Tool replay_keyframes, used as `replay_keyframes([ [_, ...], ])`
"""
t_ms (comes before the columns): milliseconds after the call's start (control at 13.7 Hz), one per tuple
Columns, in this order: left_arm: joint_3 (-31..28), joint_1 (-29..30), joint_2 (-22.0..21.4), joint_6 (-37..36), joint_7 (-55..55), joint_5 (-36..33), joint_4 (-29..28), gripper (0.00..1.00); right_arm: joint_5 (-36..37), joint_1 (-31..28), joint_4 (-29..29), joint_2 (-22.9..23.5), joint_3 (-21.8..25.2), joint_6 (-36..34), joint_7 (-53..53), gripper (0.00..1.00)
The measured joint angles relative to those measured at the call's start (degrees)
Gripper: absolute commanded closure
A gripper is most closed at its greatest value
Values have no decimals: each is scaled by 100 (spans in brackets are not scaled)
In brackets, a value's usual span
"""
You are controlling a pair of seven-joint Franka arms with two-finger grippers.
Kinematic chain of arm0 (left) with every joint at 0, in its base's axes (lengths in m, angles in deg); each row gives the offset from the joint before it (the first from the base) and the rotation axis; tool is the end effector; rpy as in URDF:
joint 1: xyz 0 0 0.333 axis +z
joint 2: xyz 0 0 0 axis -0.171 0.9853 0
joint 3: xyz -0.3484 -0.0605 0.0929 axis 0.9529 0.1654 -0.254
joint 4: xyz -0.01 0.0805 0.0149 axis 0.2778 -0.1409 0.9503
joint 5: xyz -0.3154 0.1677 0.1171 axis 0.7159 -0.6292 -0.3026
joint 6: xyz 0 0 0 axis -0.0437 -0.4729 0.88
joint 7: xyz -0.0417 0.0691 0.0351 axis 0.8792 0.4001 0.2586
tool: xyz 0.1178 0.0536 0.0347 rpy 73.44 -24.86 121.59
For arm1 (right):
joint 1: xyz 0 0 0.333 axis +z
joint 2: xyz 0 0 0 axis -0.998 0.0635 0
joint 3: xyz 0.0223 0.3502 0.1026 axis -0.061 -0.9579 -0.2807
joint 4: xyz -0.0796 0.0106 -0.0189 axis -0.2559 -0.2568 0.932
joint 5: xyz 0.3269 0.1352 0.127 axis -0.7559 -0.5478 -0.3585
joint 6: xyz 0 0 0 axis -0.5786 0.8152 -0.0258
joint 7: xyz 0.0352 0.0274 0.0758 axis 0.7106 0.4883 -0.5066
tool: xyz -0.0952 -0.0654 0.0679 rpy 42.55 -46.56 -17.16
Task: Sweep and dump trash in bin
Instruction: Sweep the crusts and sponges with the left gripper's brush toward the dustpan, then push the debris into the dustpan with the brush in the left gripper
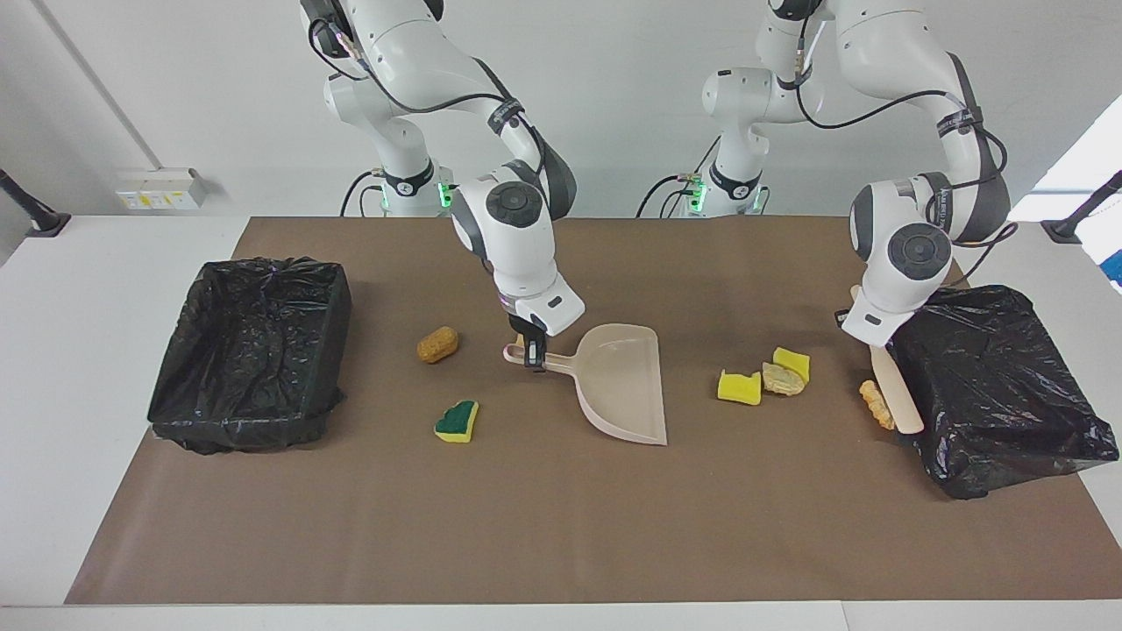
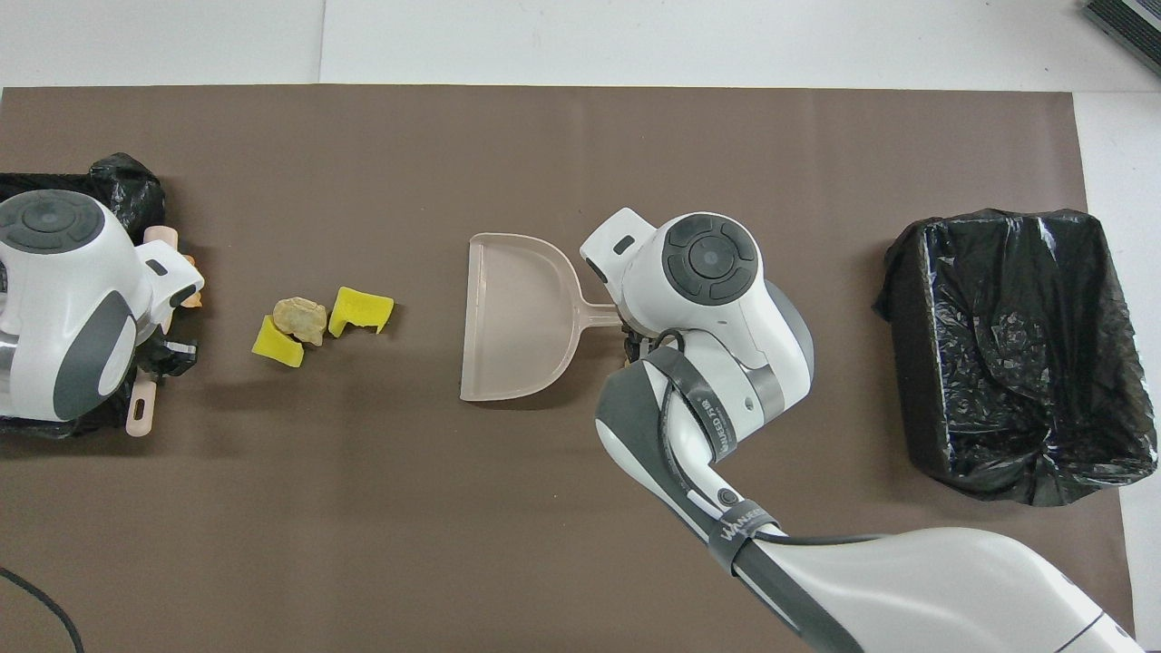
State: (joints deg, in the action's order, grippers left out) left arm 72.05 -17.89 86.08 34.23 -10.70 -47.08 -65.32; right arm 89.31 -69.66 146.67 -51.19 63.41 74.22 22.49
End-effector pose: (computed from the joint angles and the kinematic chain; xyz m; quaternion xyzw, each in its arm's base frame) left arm 0.5420 0.0248 0.3844 -0.9731 0.0040 0.1420 0.1813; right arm 0.5930 0.3111 0.3972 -0.7219 -0.6905 -0.0444 0.0008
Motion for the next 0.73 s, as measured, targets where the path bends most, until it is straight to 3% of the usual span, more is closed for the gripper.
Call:
replay_keyframes([
  [364, 307, -70, -55, -228, 0, 1340, -47, 100, -3, 0, 0, 0, 0, 0, 0, 100],
  [729, 631, -86, -102, -228, -27, 2022, -86, 100, -4, 0, 0, 0, 0, 0, 0, 100],
])
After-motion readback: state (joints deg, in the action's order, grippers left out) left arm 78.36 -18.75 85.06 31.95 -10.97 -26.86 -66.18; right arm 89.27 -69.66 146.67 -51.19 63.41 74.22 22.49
